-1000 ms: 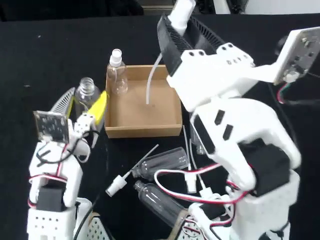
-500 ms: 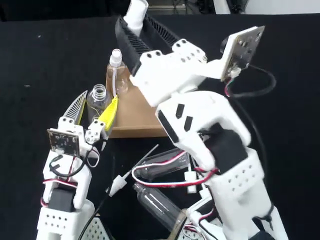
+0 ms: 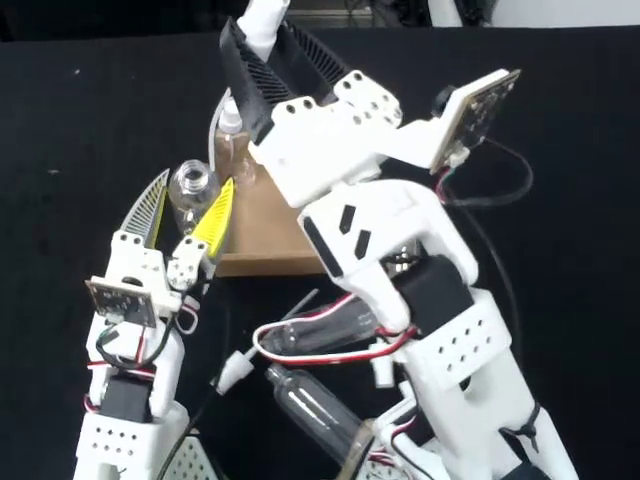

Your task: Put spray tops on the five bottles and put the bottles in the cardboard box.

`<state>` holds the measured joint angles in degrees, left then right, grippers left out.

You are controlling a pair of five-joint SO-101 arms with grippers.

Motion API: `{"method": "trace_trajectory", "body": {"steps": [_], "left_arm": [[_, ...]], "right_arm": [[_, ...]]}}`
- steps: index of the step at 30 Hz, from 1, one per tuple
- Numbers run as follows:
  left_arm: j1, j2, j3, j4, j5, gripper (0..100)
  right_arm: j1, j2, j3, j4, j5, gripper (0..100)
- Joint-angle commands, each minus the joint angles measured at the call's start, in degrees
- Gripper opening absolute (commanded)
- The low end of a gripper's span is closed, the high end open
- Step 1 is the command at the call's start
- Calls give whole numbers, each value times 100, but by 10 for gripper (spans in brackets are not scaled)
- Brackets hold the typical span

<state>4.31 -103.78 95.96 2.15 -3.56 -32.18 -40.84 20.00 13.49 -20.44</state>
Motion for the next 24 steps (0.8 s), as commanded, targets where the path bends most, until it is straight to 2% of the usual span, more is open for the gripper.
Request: {"method": "trace_trajectory", "body": {"steps": [1,17,24], "left_arm": [[22,-44,136,-123,0,30],[22,-44,136,-123,0,30],[22,-44,136,-123,0,30]], "right_arm": [[-79,-92,-22,-158,-18,11],[-211,-84,84,-229,9,11],[-211,-92,919,-1582,9,11]]}}
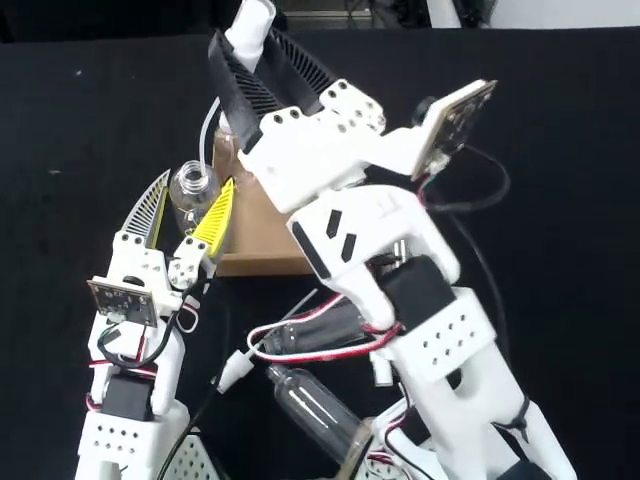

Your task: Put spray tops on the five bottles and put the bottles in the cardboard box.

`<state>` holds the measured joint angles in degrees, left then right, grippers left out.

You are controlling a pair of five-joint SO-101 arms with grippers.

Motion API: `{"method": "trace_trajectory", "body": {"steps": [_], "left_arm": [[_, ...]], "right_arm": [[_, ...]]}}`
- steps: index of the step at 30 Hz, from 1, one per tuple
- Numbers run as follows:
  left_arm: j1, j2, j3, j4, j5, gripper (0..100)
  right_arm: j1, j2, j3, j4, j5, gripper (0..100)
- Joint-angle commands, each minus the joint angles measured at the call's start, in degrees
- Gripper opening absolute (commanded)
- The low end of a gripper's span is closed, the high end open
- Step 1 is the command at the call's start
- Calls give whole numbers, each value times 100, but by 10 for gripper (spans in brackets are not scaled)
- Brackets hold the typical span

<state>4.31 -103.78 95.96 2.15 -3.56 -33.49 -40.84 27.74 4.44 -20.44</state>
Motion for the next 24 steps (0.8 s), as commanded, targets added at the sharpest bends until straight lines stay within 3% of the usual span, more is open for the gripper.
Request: {"method": "trace_trajectory", "body": {"steps": [1,7,17,24], "left_arm": [[22,-44,136,-123,0,30],[22,-44,136,-123,9,30],[22,-44,136,-123,0,30],[22,-44,136,-123,0,30]], "right_arm": [[-79,-92,242,-853,9,11],[-79,-92,435,-1143,9,11],[-88,-127,497,-237,35,11],[-273,-154,488,114,510,11]]}}
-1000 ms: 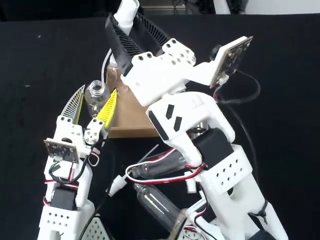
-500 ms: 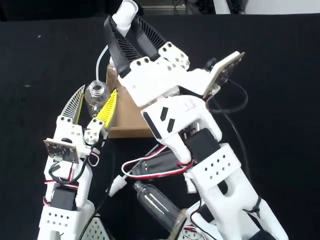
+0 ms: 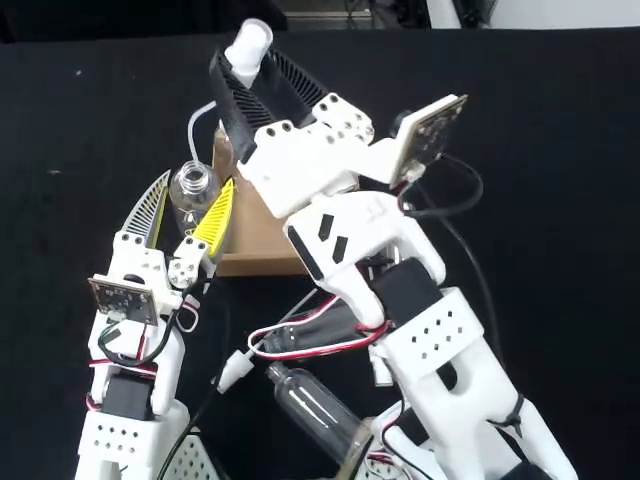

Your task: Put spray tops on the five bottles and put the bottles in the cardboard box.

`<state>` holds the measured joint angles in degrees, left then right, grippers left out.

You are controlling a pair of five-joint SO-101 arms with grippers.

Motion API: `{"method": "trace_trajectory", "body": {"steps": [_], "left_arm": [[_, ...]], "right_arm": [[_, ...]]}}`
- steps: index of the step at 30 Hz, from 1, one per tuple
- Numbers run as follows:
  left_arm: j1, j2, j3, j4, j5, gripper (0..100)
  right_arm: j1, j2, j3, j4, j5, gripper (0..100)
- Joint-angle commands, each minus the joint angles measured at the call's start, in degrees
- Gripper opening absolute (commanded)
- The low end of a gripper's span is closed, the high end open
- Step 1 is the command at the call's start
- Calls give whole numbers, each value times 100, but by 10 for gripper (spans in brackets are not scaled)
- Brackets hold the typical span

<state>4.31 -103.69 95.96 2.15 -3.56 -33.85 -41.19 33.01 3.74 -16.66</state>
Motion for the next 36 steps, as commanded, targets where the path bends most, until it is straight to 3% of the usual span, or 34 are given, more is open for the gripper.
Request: {"method": "trace_trajectory", "body": {"steps": [1,7,13,21,36], "left_arm": [[22,-53,136,-123,0,30],[22,-53,136,-123,0,30],[22,-53,136,-123,0,30],[22,-53,136,-123,0,30],[22,-53,136,-123,0,30]], "right_arm": [[-316,-180,-40,316,202,11],[-668,-1068,-13,1371,870,11],[-703,-1490,-31,1582,923,11],[-677,-1490,-92,879,923,11],[-545,-1473,-145,730,923,11]]}}
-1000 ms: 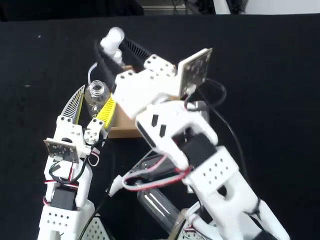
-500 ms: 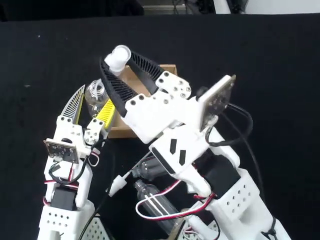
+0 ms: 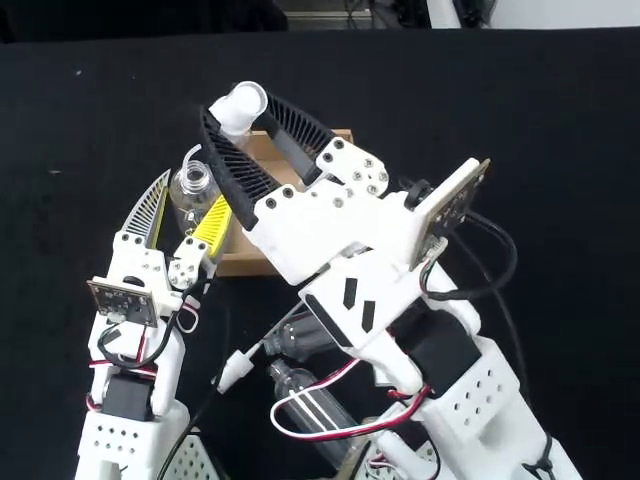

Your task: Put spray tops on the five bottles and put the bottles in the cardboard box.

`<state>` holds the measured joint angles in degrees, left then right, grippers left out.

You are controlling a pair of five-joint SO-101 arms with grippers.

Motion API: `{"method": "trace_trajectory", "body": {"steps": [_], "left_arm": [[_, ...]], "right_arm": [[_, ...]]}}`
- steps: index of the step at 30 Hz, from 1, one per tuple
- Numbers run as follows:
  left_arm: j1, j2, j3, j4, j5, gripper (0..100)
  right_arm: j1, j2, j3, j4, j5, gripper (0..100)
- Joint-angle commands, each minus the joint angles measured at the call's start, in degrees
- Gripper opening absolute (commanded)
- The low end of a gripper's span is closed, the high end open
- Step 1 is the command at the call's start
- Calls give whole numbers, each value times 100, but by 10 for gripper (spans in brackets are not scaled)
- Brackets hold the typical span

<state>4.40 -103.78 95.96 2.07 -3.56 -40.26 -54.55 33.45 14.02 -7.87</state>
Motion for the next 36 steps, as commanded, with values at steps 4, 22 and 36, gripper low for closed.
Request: {"method": "trace_trajectory", "body": {"steps": [4,22,36], "left_arm": [[13,-44,136,-114,0,30],[13,-44,136,-114,0,30],[13,-44,136,-114,0,30]], "right_arm": [[97,-171,-207,-448,44,11],[105,-136,75,-448,53,11],[105,-136,84,-448,457,11]]}}
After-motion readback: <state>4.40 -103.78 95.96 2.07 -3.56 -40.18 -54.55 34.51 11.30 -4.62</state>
